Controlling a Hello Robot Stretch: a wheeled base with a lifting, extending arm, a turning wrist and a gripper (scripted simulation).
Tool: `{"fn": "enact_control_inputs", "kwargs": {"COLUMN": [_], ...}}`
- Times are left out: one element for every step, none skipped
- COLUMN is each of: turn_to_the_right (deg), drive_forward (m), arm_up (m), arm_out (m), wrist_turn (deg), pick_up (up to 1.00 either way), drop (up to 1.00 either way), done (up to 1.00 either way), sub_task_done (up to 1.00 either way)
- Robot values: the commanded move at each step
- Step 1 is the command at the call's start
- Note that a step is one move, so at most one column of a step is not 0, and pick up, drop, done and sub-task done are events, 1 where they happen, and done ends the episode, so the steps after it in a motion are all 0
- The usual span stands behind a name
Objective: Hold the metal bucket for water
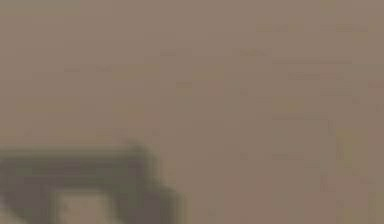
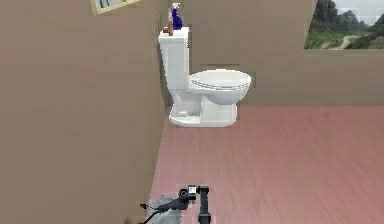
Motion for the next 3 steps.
{"fn": "enact_control_inputs", "kwargs": {"turn_to_the_right": [0.0, 0.0, 0.0], "drive_forward": [0.00, 0.00, 0.00], "arm_up": [0.00, -0.30, 0.00], "arm_out": [0.00, 0.00, 0.00], "wrist_turn": [24.0, 0.0, 0.0], "pick_up": [0.00, 0.00, 1.00], "drop": [0.00, 0.00, 0.00], "done": [0.00, 0.00, 0.00], "sub_task_done": [0.00, 0.00, 0.00]}}
